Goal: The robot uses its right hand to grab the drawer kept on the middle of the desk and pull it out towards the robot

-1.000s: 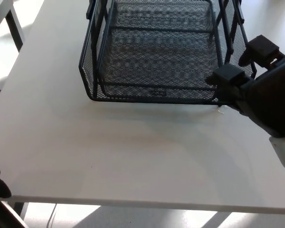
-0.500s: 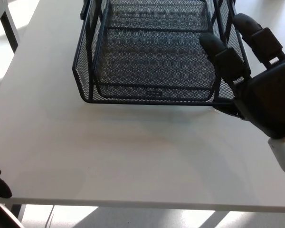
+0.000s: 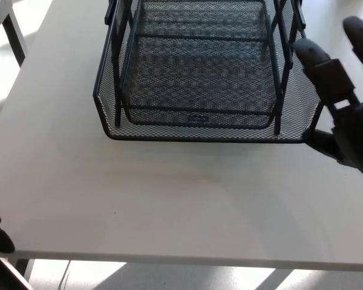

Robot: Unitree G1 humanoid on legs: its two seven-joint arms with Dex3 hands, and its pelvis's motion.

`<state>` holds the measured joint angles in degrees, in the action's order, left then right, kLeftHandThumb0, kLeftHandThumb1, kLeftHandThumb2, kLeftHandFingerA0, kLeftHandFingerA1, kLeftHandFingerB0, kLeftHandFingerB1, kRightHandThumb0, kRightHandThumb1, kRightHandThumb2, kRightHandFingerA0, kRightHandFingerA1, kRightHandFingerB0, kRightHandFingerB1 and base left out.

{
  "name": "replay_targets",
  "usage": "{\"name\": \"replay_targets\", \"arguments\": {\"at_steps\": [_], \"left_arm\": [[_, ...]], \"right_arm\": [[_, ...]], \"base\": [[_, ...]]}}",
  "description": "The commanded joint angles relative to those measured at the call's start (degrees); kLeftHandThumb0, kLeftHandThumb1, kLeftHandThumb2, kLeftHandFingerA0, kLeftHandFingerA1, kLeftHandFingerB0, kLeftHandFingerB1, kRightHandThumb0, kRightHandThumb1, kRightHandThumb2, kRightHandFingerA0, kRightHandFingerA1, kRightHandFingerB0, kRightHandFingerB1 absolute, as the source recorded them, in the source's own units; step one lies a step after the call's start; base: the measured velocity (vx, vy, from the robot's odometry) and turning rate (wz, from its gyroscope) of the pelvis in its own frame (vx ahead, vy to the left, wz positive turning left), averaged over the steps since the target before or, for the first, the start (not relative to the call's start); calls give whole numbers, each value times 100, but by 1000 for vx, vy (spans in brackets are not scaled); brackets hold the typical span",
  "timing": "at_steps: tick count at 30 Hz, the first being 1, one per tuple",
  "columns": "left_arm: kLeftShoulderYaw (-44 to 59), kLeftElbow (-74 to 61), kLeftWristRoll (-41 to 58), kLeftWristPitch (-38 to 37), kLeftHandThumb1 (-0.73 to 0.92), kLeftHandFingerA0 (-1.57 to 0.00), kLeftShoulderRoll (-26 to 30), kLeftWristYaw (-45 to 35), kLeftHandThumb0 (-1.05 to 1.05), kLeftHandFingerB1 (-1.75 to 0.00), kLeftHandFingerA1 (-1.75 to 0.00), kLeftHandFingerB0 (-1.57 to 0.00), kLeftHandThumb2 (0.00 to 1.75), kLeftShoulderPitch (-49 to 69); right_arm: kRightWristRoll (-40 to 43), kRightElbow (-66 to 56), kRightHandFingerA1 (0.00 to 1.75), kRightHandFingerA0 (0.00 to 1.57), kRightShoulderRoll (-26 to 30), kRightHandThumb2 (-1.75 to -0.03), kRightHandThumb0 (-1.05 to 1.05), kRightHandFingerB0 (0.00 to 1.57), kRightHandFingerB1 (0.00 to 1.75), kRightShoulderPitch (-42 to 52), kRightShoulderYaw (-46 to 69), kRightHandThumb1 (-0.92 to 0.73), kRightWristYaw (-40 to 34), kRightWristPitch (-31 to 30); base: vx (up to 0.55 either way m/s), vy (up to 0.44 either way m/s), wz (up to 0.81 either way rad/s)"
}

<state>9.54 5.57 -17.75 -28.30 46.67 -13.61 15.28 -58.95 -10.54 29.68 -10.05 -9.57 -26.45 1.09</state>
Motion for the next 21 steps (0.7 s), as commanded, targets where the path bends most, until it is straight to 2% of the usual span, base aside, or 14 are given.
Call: {"name": "replay_targets", "arguments": {"at_steps": [1,4,5,6,7,8,12,13,14,17,18,19,20,21], "left_arm": [[81,78,-61,36,54,-79,11,9,-26,-60,-87,-82,57,76],[82,85,-61,28,54,-80,11,10,-26,-61,-88,-82,57,75],[95,73,-43,98,55,-79,15,-27,-27,-59,-86,-82,57,123],[116,-2,-53,139,55,-79,19,-39,-27,-59,-85,-82,57,158],[119,-10,-50,136,55,-78,16,-39,-26,-59,-84,-82,57,172],[121,-21,-45,134,55,-78,10,-42,-27,-60,-85,-82,57,191],[130,22,-36,91,55,-80,-11,-1,-26,-60,-86,-83,57,182],[123,29,-79,126,55,-80,-8,9,-26,-59,-85,-83,57,177],[125,39,-54,106,55,-80,-17,7,-25,-59,-87,-83,57,173],[118,77,-39,31,55,-80,-13,6,-25,-59,-86,-83,57,190],[129,50,-32,27,54,-80,-16,10,-26,-59,-86,-83,57,198],[134,23,-28,88,55,-80,-23,-6,-26,-58,-85,-83,57,208],[138,22,-25,114,55,-80,-28,-8,-26,-58,-85,-83,57,212],[132,54,-30,81,55,-79,-26,4,-26,-59,-85,-82,57,199]], "right_arm": [[520,-513,30,3,336,-69,-53,9,39,944,1125,-49,371,-142],[604,-591,30,3,325,-69,-53,9,39,1230,1491,-48,396,-103],[544,-464,34,5,381,-57,-52,15,36,1493,1801,-54,61,-43],[596,-389,38,0,431,-58,-53,12,34,1638,1976,-57,6,42],[606,-314,32,0,449,-59,-55,10,33,1760,2111,-59,-68,43],[622,-191,33,0,443,-59,-58,10,34,1969,2362,-61,-185,37],[780,108,29,0,395,-59,-56,9,33,2204,2757,-59,-394,222],[875,337,29,0,413,-59,-57,6,32,2380,2981,-58,-519,285],[923,398,26,0,387,-81,-61,0,37,2463,3080,-37,-459,241],[1007,574,23,0,407,-80,-64,0,35,2600,3232,-37,-577,427],[1406,1206,22,0,351,-59,-64,2,35,2719,3548,-63,-874,652],[1410,1452,24,0,360,-88,-71,1,39,2739,3613,-44,-1046,686],[1385,1555,24,0,374,-88,-71,1,39,2714,3623,-44,-1111,713],[1565,1897,20,0,411,-76,-68,0,33,2748,3693,-35,-1114,888]], "base": [[0,0,0],[0,0,0],[0,0,0],[0,0,0],[0,0,0],[0,0,0],[0,0,0],[0,0,0],[0,0,0],[0,0,0],[0,0,0],[0,0,0],[0,0,0],[0,0,0]]}}
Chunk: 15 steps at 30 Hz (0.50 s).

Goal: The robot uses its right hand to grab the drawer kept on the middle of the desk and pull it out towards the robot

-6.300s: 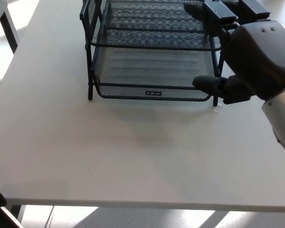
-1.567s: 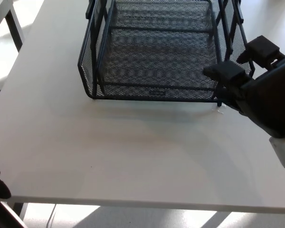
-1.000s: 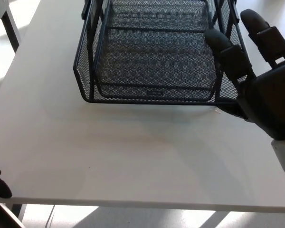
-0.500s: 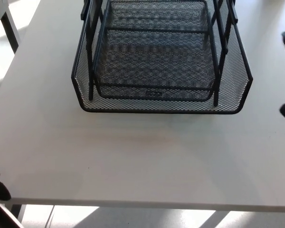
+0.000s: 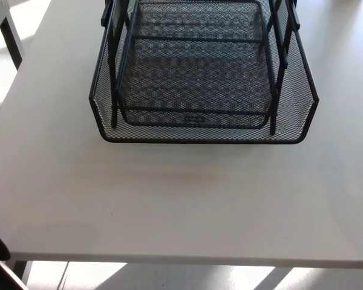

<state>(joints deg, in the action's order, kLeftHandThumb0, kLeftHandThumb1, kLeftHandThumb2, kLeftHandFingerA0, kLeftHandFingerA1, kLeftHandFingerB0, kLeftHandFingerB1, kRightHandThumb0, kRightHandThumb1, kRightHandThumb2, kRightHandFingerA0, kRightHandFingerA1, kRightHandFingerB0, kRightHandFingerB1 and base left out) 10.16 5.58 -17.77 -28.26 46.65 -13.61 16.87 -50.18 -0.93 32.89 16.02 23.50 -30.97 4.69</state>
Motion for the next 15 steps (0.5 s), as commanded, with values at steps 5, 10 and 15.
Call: {"name": "replay_targets", "arguments": {"at_steps": [5,10,15], "left_arm": [[73,35,-53,96,55,-79,-34,23,-26,-58,-86,-82,57,48],[90,4,-67,73,54,-81,-47,58,-25,-57,-84,-83,57,73],[71,93,-66,-6,54,-81,-45,82,-25,-58,-85,-83,57,40]], "right_arm": [[828,1849,35,0,95,-57,-56,6,35,205,382,-56,-851,727],[1084,3246,35,0,-30,-56,-53,20,32,-143,-10,-53,-760,893],[1147,3758,53,3,-132,-79,-61,19,42,-307,-304,-44,-605,773]], "base": [[0,0,0],[0,0,0],[0,0,0]]}}
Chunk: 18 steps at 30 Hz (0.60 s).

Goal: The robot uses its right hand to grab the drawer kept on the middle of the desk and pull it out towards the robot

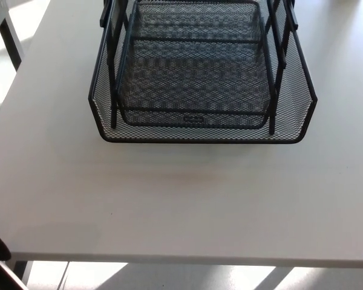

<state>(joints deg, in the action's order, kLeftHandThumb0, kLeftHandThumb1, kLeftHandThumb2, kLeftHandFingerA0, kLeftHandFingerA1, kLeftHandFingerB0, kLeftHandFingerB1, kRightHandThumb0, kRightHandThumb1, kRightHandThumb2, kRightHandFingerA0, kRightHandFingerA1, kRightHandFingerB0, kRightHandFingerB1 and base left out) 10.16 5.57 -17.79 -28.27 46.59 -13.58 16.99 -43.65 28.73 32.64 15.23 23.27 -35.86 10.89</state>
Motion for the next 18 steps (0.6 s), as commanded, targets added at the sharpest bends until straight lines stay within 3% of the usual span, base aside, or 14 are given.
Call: {"name": "replay_targets", "arguments": {"at_steps": [1,6,13,14,18], "left_arm": [[74,98,-32,-7,54,-80,-50,69,-25,-58,-85,-82,57,26],[43,74,-65,52,54,-79,-67,40,-25,-57,-84,-82,57,-25],[28,196,-127,-119,54,-79,-72,128,-26,-56,-84,-81,57,-62],[30,181,-154,-116,54,-79,-63,134,-26,-56,-83,-81,57,-58],[25,134,-185,-68,55,-78,-34,106,-26,-55,-83,-80,57,-45]], "right_arm": [[530,768,49,2,-168,-81,-61,17,43,-186,-379,-44,169,-39],[706,1217,52,3,-71,-79,-61,20,42,-305,-653,-44,43,35],[1100,2222,52,12,-133,-75,-58,16,38,-675,-1148,-45,664,163],[1155,2324,50,13,-135,-58,-55,21,29,-719,-1212,-57,772,163],[1302,2332,52,16,-209,-58,-57,20,29,-739,-1391,-56,925,-42]], "base": [[0,0,0],[0,0,0],[0,0,0],[0,0,0],[0,0,0]]}}
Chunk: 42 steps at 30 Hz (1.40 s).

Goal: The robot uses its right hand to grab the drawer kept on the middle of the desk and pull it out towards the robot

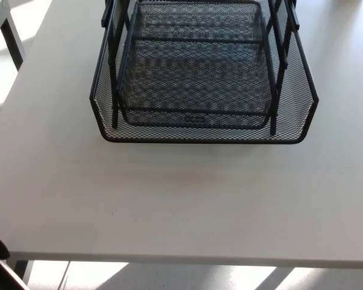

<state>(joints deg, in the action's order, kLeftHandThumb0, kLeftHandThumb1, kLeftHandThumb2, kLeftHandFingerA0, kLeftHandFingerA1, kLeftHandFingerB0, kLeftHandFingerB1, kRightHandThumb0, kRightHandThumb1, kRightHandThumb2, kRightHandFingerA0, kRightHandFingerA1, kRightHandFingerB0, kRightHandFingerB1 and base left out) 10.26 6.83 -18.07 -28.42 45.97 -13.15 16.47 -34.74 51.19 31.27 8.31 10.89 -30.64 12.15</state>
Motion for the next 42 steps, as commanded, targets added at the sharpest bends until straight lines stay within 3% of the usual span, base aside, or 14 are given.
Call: {"name": "replay_targets", "arguments": {"at_steps": [1,12,14,17,19,20,21,23,24,35,36,37,38,42], "left_arm": [[11,9,-174,-56,55,-78,42,62,-25,-54,-81,-80,57,7],[17,76,-164,-146,54,-79,-31,156,-26,-56,-85,-80,57,-1],[30,45,-155,-106,55,-79,-41,133,-26,-56,-85,-81,57,13],[16,115,-141,-130,55,-79,-43,111,-27,-57,-84,-81,57,-25],[32,48,-162,-28,56,-78,-46,87,-28,-56,-84,-80,57,14],[28,79,-145,-54,55,-79,-57,95,-27,-55,-83,-81,57,-1],[31,96,-138,-126,55,-80,-55,113,-26,-56,-85,-81,57,-4],[33,111,-135,-136,54,-80,-64,122,-26,-55,-83,-80,57,-5],[29,103,-161,-102,54,-80,-60,121,-26,-55,-83,-81,57,-5],[59,89,-138,-134,55,-79,-113,158,-27,-56,-84,-81,57,77],[54,87,-147,-106,55,-79,-118,157,-28,-56,-84,-81,57,70],[56,75,-158,-80,55,-80,-122,161,-28,-56,-86,-81,57,74],[56,56,-148,-57,55,-80,-127,150,-28,-56,-85,-81,57,73],[66,37,-127,-90,55,-79,-118,146,-27,-56,-84,-81,57,93]], "right_arm": [[449,117,52,17,-89,-57,-58,21,29,-63,-191,-55,408,-191],[1004,-75,58,20,-78,-79,-65,12,39,22,-379,-44,1294,-301],[1086,18,55,40,-68,-57,-59,19,28,23,-432,-55,1548,-183],[1076,268,58,49,-33,-57,-58,19,28,-135,-550,-54,1730,-161],[969,419,83,80,23,-58,-58,23,29,-244,-710,-55,1621,-4],[1023,330,85,92,38,-79,-62,18,41,-232,-731,-44,1741,-43],[1054,360,83,95,38,-56,-58,28,30,-264,-749,-52,1767,-40],[1141,400,86,85,61,-79,-62,22,42,-312,-773,-43,1994,-26],[1207,386,75,69,49,-57,-58,33,32,-297,-754,-54,2038,32],[1425,425,68,65,208,-57,-56,35,33,-396,-886,-54,2571,147],[1387,450,75,65,226,-81,-63,32,46,-411,-929,-44,2541,167],[1381,507,66,64,239,-57,-57,39,35,-484,-972,-56,2640,63],[1338,535,70,63,258,-83,-64,36,47,-495,-1032,-46,2613,80],[1467,450,72,59,295,-85,-61,39,49,-506,-1045,-46,2836,-87]], "base": [[0,0,0],[0,0,0],[0,0,0],[0,0,0],[0,0,0],[0,0,0],[0,0,0],[0,0,0],[0,0,0],[0,0,0],[0,0,0],[0,0,0],[0,0,0],[0,0,0]]}}
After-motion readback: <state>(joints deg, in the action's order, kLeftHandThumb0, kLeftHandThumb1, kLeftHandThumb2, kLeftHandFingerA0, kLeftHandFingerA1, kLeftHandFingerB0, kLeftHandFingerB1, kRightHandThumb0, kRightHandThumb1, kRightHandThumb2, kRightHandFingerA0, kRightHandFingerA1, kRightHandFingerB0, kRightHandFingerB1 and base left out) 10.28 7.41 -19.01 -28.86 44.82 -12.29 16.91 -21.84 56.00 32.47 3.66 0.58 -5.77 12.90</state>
